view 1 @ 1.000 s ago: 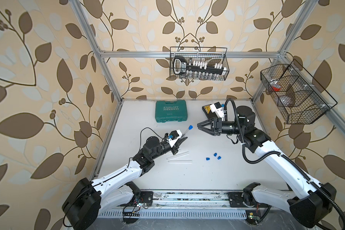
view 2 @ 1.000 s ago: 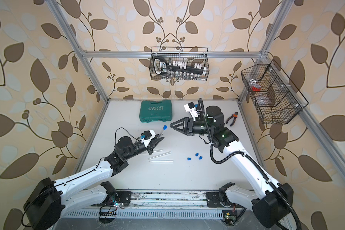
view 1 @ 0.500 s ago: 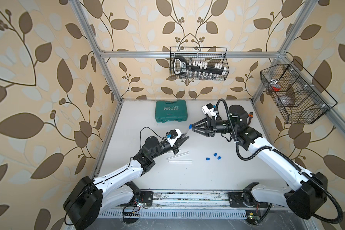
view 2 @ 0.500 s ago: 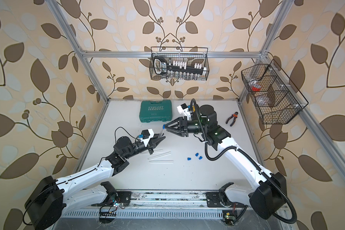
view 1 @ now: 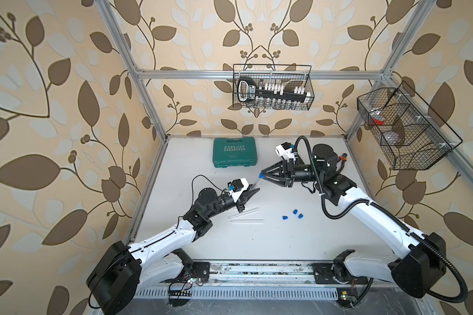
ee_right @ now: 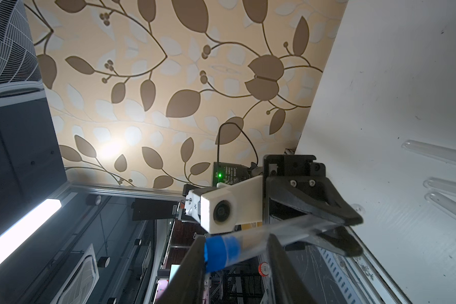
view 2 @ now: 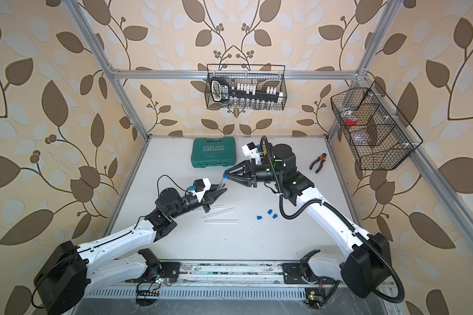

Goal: Insert stoppers into test tubes
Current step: Insert the stopper into the test tube.

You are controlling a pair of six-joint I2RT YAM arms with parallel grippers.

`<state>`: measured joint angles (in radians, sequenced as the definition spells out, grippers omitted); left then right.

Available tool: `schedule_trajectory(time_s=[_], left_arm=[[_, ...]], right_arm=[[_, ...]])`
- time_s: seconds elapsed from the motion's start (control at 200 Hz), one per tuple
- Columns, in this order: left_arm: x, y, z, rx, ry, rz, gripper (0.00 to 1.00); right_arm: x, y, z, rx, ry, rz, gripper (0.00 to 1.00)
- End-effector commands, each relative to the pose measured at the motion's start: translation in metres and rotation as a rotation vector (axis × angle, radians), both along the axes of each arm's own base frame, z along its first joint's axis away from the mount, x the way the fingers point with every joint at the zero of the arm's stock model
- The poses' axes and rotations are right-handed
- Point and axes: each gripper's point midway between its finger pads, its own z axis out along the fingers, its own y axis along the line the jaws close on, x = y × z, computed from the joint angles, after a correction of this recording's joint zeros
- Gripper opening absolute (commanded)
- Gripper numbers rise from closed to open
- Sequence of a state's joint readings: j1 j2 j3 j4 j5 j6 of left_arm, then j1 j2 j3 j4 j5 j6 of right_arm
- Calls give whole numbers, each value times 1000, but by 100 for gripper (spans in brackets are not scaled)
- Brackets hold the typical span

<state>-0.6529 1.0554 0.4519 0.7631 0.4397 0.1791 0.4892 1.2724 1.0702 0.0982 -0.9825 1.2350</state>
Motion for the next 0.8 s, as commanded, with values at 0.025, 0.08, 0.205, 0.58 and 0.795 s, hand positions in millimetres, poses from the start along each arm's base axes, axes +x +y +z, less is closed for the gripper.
schedule_trajectory(time_s=[0.025,0.08,0.205,0.58,0.795], left_arm=[[-7,2,32,-68,-82,-23,0],[-8,3,36,-80,-88,-23,0],[-9,4,49,-105,-106,-25,0],[-8,6,69,-135,-111,-9,0],[15,11,-8,220,-4,100,0]], right_arm=[[0,2,-28,-62,44,2,35],[0,3,-36,-73,60,1,34],[1,1,-54,-99,91,-7,33],[1,0,-61,-92,87,-21,30],[12,-32,32,94,-151,-157,50]])
